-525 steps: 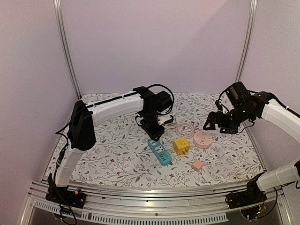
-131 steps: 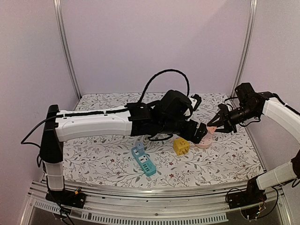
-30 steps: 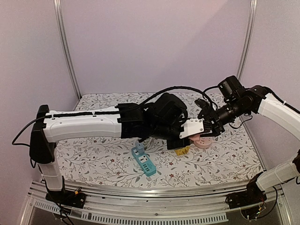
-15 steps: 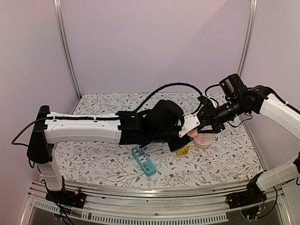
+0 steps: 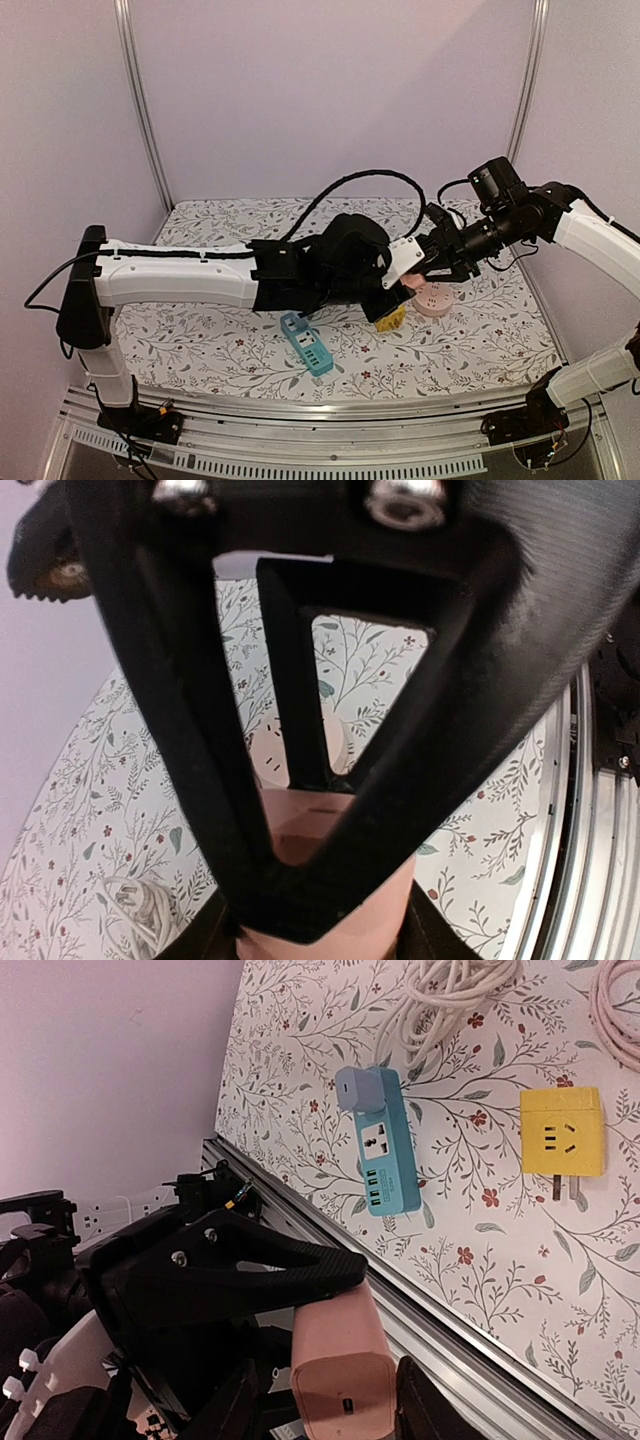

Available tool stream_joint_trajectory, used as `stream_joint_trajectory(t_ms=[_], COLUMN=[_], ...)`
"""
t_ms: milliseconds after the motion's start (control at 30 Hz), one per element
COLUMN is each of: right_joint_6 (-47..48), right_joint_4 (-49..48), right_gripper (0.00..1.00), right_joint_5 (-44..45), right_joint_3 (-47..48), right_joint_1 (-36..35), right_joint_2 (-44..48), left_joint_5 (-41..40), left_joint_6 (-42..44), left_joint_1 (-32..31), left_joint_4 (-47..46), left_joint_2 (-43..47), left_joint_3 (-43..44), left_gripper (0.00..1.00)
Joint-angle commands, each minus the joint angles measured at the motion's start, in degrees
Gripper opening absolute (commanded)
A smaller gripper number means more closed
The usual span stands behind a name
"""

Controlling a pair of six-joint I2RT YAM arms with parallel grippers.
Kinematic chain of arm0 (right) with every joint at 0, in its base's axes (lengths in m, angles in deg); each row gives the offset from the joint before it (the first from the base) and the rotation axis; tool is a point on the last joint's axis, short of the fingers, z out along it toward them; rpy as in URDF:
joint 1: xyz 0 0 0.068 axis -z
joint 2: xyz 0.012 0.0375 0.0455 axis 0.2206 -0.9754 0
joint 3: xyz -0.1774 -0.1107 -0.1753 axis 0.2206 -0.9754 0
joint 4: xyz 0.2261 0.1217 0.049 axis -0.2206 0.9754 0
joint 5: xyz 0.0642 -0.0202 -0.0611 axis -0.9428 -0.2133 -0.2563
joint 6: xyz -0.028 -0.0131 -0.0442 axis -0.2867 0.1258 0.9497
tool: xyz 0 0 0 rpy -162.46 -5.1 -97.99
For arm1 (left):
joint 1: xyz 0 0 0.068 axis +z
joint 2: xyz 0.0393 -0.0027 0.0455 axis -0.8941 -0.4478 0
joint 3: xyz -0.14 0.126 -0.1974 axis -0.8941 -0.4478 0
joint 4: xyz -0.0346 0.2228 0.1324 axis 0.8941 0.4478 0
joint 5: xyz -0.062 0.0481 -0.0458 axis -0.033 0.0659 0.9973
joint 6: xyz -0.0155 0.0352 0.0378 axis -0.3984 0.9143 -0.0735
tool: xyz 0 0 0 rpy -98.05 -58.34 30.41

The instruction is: Insert the plug

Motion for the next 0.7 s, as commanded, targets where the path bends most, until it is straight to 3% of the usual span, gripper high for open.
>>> stream_joint_trajectory(t_ms=[0,333,667], right_joint_6=[0.2,0.9,1.6], right_joint_4=[-1.1,-0.7,-0.8], right_gripper=[0.44,0.50,0.46], right_joint_5=[-1.9,-1.8,-2.1], right_joint_3=[-0.3,-1.1,-1.7], right_joint_1=[-0.5,-0.4,-0.4], right_joint_2=[-0.4,-1.0,-1.0], left_joint_5=[-0.4,0.2,0.9], left_joint_6=[-1.8,-2.2,-2.5], left_joint_1=[0.1,-0.3,-0.4], left_joint_4=[-2.9,-3.3,-2.7], left_joint_2=[2.0,2.4,2.7], left_joint_3=[-1.0,-1.0,-0.7], left_gripper=[0.00,0.00,0.00])
